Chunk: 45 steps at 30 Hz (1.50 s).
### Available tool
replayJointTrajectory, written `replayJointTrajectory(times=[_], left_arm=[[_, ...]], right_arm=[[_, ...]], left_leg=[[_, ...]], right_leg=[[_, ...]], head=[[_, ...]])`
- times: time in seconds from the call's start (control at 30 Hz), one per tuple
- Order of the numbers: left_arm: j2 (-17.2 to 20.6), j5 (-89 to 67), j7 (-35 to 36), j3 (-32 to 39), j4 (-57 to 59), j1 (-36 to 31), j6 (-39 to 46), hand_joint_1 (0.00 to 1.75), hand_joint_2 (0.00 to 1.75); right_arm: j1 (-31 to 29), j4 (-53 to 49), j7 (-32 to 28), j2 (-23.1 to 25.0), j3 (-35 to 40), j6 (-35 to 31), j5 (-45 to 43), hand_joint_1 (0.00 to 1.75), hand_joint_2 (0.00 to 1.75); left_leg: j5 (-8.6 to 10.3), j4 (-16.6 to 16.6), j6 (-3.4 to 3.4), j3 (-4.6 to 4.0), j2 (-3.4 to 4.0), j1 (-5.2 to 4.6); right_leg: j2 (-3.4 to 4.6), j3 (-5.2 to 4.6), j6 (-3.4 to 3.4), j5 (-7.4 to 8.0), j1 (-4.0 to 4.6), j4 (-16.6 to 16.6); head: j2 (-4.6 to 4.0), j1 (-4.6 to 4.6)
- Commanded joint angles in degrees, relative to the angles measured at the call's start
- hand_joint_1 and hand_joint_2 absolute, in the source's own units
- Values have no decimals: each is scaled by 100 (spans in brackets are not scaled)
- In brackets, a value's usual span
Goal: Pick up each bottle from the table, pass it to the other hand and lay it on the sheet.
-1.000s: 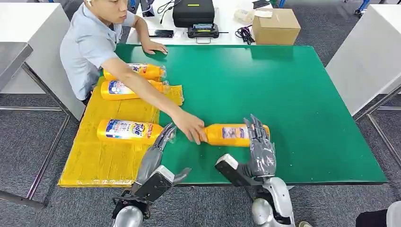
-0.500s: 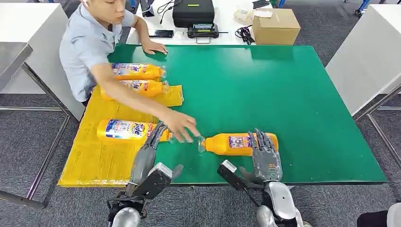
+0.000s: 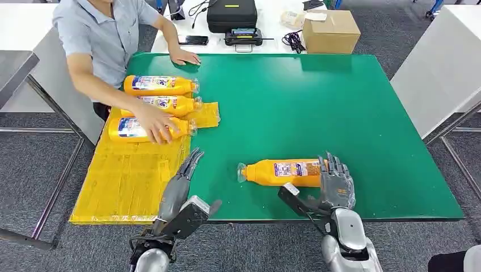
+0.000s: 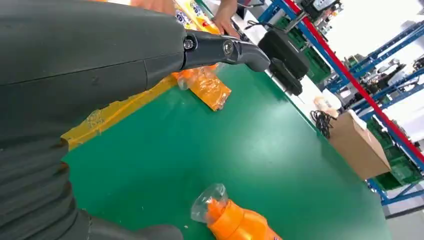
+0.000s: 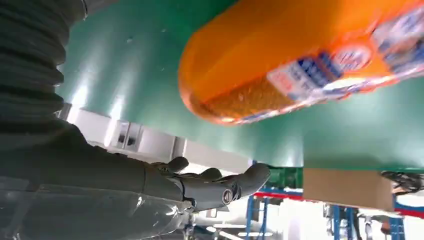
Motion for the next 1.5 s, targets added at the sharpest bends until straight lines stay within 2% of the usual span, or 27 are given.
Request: replayJointTrajectory(times=[0.03, 0.23, 0.37, 0.63, 1.07, 1.47, 1.5], left_arm=[[-17, -44, 27, -43, 176, -58, -64, 0, 175], [-15, -148, -36, -107, 294, -169, -21, 0, 175], [-23, -639, 72, -100, 440, -265, 388, 0, 175], [-58, -565, 135, -86, 562, -346, 306, 0, 175], [-55, -220, 156, -165, 559, -326, 44, 0, 175], [-37, -99, -8, -247, 762, -414, 76, 0, 175], [-34, -88, -28, -260, 791, -431, 83, 0, 175]], right_arm=[[-329, 427, -168, 96, -459, -210, -14, 0, 175], [-524, 799, -421, 207, -424, -215, -284, 0, 175], [-665, 1037, -610, 260, -354, -95, -663, 0, 175], [-718, 1247, -606, 241, -329, -5, -776, 0, 175], [-905, 1455, -136, 186, -314, 60, -336, 0, 175], [-1122, 2316, -522, 40, -579, 8, -792, 0, 175], [-1134, 2409, -560, 11, -591, -5, -834, 14, 175]], left_leg=[[-3, -2, -7, 11, 6, 4], [-4, -4, -9, 16, 10, 6], [-8, -4, -14, 27, 10, 10], [-2, -4, -8, 15, 3, 6], [-11, 1, -14, 27, 9, 11], [-2, -5, -9, 22, -5, 6], [0, -5, -6, 15, -4, 4]], right_leg=[[3, 11, -8, -1, 4, -4], [7, 16, -10, 0, 6, -7], [6, 27, -16, -3, 11, -8], [1, 16, -10, -1, 6, -6], [4, 29, -16, -6, 12, -6], [-8, 26, -11, -2, 7, -11], [-6, 17, -7, -1, 5, -8]], head=[[0, 0], [0, -2], [0, 0], [0, 0], [0, 0], [0, 0], [0, 0]])
